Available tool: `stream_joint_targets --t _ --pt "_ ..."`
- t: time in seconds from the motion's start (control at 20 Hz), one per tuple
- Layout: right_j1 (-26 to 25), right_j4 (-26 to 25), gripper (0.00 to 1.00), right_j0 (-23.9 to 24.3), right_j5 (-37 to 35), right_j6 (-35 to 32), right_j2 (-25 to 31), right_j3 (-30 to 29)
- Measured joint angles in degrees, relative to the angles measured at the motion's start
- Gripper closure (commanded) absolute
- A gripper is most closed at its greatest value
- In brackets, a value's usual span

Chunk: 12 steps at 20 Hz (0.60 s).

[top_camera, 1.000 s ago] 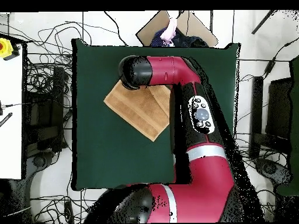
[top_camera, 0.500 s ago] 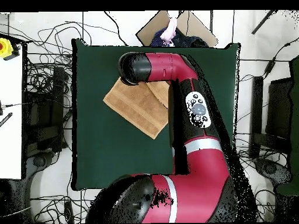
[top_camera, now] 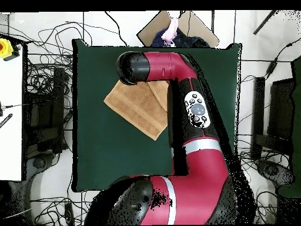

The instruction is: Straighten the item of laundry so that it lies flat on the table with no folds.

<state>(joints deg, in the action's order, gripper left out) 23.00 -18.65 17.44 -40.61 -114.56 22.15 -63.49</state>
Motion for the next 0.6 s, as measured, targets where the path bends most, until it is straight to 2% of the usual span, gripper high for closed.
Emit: stream_joint_targets --t 0.3,0.6 --pt "0.91 -0.18 0.00 -0.13 0.93 0.00 0.02 -0.91" --pt "4.71 -0.39 0.00 -0.13 2.01 0.00 0.03 -6.15"
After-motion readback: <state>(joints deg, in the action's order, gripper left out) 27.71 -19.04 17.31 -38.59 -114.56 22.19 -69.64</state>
